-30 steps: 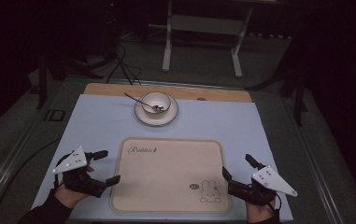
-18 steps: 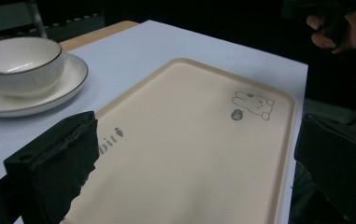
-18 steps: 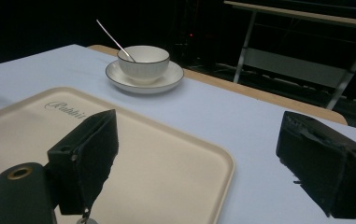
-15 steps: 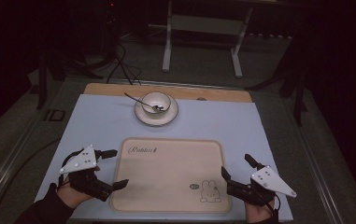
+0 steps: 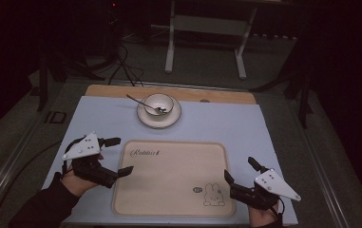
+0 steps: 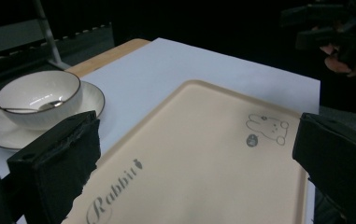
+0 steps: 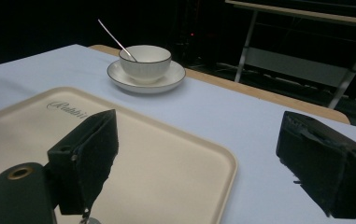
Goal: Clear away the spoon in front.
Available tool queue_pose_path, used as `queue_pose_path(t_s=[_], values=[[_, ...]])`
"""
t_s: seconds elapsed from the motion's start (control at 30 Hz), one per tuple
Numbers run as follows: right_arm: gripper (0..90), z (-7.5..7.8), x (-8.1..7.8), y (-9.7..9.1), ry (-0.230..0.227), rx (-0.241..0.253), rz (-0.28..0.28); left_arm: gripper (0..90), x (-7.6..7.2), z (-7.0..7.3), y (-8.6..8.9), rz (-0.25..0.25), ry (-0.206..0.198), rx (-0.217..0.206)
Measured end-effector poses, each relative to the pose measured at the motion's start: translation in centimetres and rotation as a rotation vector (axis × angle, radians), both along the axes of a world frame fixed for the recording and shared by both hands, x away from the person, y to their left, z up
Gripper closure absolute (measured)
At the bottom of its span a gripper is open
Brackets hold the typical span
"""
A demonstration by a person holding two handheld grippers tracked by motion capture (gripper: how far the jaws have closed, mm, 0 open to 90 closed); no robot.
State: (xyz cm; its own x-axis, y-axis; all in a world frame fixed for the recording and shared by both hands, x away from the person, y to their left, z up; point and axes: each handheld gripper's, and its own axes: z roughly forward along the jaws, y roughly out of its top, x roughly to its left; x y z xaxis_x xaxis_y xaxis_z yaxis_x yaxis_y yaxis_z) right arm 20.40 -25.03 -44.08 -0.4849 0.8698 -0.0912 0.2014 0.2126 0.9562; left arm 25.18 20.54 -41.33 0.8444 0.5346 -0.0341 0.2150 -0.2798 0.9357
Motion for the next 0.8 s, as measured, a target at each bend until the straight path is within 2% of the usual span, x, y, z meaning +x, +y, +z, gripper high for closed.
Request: queue_pose_path(t_s=[0.1,0.47,0.53,0.7,0.73,0.8], values=[[12.9,0.0,0.0,0.0,-0.001,0.001,0.002,1.7,1.1,0.6,-0.1,0.013,-0.007,-0.007],[12.9,0.0,-0.1,0.0,-0.006,0.002,0.005,2.0,3.2,1.1,-1.0,0.021,0.000,-0.011],[12.9,0.0,-0.1,0.1,-0.002,0.000,0.007,3.3,4.1,1.1,-1.1,0.036,-0.004,-0.017],[12.8,0.0,-0.1,0.1,-0.005,-0.001,0.006,3.4,5.1,1.0,-1.3,0.052,0.000,-0.018],[12.8,0.0,-0.1,0.1,-0.005,-0.001,0.007,3.8,6.1,0.8,-1.3,0.078,0.004,-0.017],[12.8,0.0,-0.1,0.1,-0.005,0.001,0.007,4.1,6.6,0.7,-1.3,0.092,0.011,-0.025]])
